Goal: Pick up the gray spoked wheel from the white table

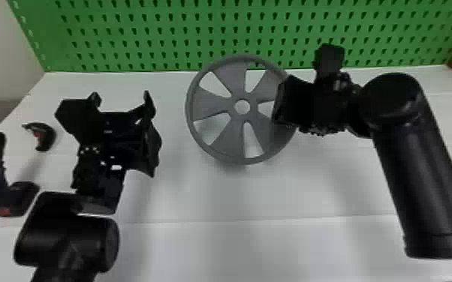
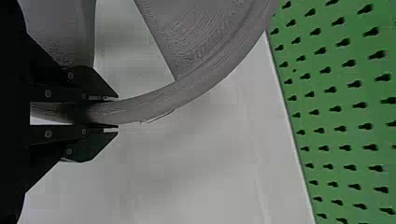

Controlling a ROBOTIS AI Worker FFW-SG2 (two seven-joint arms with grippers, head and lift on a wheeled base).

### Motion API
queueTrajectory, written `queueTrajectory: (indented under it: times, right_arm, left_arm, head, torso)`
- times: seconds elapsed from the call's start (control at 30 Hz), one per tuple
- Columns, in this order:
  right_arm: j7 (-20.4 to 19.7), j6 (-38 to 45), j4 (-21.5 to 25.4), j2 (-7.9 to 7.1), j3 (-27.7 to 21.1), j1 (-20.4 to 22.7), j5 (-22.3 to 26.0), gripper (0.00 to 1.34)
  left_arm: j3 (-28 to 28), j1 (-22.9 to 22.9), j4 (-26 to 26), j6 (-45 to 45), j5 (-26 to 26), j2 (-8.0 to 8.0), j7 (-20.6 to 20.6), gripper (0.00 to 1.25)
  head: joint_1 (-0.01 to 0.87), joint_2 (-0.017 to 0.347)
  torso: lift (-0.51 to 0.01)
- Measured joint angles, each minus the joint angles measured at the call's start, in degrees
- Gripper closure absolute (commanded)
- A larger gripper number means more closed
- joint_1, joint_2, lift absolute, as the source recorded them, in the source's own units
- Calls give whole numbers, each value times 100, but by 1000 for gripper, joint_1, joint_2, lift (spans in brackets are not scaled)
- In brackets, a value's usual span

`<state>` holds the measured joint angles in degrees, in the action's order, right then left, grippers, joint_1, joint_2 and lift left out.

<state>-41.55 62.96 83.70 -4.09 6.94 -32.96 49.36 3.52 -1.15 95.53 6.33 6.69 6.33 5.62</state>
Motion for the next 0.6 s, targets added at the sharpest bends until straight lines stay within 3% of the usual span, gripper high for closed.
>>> queueTrajectory:
  times: [0.17,0.37,0.6]
  right_arm:
    - [1147,-900,441,-81,128,544,-1166,1211]
    - [2240,-1857,729,48,19,1107,-2544,1211]
    - [2804,-3228,854,240,-149,1693,-3527,1211]
  left_arm:
    - [-198,70,-8,0,-60,0,0,127]
    - [-278,78,-143,0,-107,4,-9,127]
    - [-286,75,-251,0,-104,19,-57,127]
  head:
    - [770,55]
    - [770,55]
    - [770,55]
  torso:
    - [-105]
    - [-105]
    - [-105]
